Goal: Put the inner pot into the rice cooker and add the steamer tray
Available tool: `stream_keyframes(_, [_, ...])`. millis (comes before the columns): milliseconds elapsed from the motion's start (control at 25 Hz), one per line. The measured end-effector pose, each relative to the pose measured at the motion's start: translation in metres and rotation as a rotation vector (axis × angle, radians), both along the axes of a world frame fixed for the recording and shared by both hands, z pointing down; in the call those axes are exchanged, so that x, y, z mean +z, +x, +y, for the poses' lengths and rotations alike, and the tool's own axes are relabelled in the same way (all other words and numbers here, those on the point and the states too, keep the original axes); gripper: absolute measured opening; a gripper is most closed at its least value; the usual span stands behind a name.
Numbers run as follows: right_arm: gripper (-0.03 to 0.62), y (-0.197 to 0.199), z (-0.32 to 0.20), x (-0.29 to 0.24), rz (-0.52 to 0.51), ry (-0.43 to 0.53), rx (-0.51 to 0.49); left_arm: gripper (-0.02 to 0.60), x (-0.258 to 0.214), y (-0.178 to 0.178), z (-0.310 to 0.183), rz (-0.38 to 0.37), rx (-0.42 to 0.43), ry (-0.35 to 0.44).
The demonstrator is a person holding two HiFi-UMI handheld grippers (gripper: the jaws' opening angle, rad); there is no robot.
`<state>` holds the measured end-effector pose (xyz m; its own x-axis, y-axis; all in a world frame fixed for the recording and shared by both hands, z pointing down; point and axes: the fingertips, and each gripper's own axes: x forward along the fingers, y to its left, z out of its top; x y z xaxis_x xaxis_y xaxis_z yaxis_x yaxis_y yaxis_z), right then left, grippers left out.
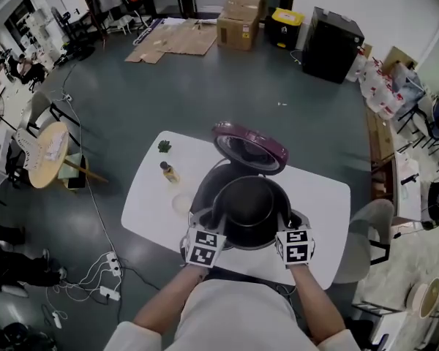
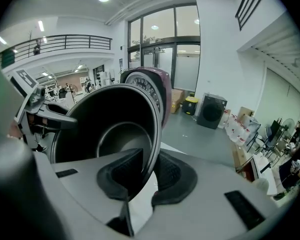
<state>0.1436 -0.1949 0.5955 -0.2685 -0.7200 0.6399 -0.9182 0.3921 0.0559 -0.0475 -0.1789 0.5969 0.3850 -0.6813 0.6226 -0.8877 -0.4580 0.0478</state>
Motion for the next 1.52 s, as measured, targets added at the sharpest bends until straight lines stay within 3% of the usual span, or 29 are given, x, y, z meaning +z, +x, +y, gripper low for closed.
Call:
stream_keyframes(320, [0.078,-0.040,-0.023,0.022,0.037,-0.017,-0.047,0.117,0.025,-0.038,-0.014,-0.038,-0.032,-0.025])
stream_keyframes(560, [0.078,-0.054,-0.035,0.050,0.040,-0.090,-0.031,0.124,0.049,-0.053,-0.029,-0.140,-0.016,-0.057])
stream_keyframes(1000, [0.104,-0.076,-0.044,0.111,0.100,-0.233,-0.023,0.144,0.111,-0.074,-0.062,-0.327,0.081,-0.182])
stream_keyframes(1520, [0.126,-0.080,-0.056,0.129,0.224,-0.236,-0.013,0.181,0.155,-0.081,-0.075,-0.450,0.144,-0.237])
